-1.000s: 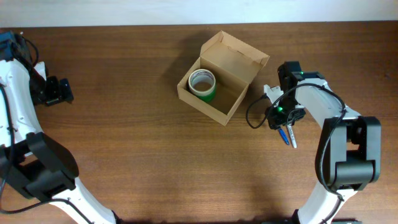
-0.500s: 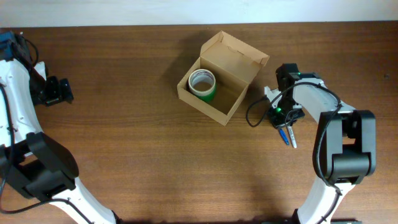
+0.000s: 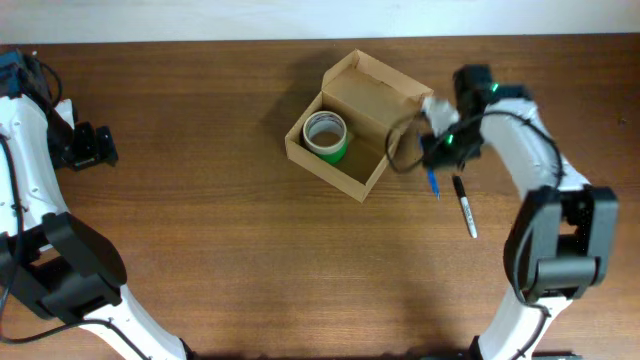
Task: Pack container
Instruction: 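Carry the blue pen with the right gripper into the box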
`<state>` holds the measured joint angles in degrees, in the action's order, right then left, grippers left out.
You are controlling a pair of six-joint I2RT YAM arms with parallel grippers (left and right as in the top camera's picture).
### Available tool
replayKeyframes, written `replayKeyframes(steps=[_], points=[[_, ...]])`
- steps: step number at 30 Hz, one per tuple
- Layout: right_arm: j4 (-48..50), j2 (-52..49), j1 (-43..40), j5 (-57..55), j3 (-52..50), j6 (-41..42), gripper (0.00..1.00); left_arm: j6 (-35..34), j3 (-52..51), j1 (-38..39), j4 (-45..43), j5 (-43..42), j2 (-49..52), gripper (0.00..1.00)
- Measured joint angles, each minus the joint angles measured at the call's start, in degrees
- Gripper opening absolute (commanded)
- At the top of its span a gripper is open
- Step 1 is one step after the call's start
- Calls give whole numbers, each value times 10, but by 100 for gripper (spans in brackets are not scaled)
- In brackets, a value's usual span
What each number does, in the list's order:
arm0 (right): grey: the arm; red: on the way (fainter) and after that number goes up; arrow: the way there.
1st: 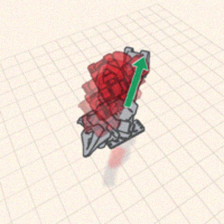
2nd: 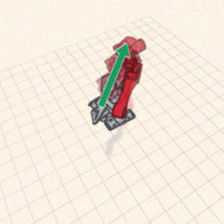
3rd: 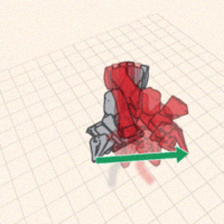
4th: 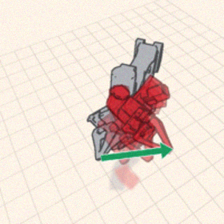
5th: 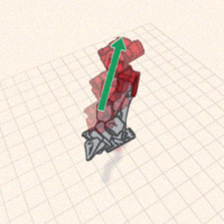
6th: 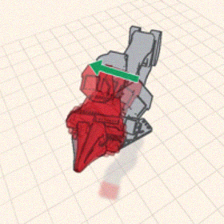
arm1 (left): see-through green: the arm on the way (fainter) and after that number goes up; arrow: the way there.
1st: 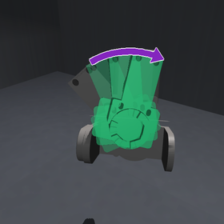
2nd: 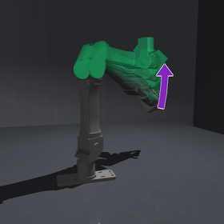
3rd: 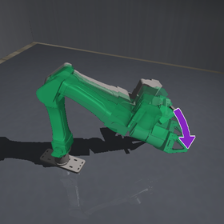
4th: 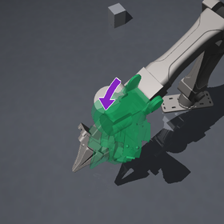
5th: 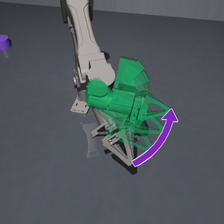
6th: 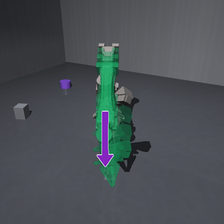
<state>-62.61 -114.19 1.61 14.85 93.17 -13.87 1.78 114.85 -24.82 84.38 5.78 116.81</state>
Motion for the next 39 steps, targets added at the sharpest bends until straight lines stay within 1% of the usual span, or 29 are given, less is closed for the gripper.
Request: replayKeyframes(steps=[4, 6, 7, 10, 13, 16, 19, 21, 24, 27, 35, 39], points=[[-80, 21, 1, 14, 151, 30, 4, 0, 0, 0, 0, 0, 0, 100], [-111, 35, 10, 16, 250, 42, 4, 0, 0, 0, 0, 0, 0, 100], [-114, 37, 14, 15, 269, 43, 4, 0, 0, 0, 0, 0, 0, 100], [-115, 44, 53, -4, 373, 48, 4, 0, 0, 0, 0, 0, 0, 100], [-109, 51, 107, -31, 429, 45, 4, 0, 0, 0, 0, 0, 0, 100], [-117, 53, 160, -51, 442, 33, 4, 0, 0, 0, 0, 0, 0, 100], [-161, 42, 207, -68, 442, 9, 4, 0, 0, 0, 0, 0, 0, 100], [-193, 20, 237, -85, 442, -11, 3, 0, 0, 0, 0, 0, 0, 100], [-217, -25, 265, -107, 441, -33, 4, 0, 0, 0, 0, 0, 0, 100], [-217, -71, 278, -115, 441, -45, 4, 0, 0, 0, 0, 0, 0, 100], [-218, -183, 279, -122, 439, -57, 4, 0, 0, 0, 0, 0, 0, 100], [-216, -211, 279, -119, 437, -57, 4, 0, 0, 0, 0, 0, 0, 100]])
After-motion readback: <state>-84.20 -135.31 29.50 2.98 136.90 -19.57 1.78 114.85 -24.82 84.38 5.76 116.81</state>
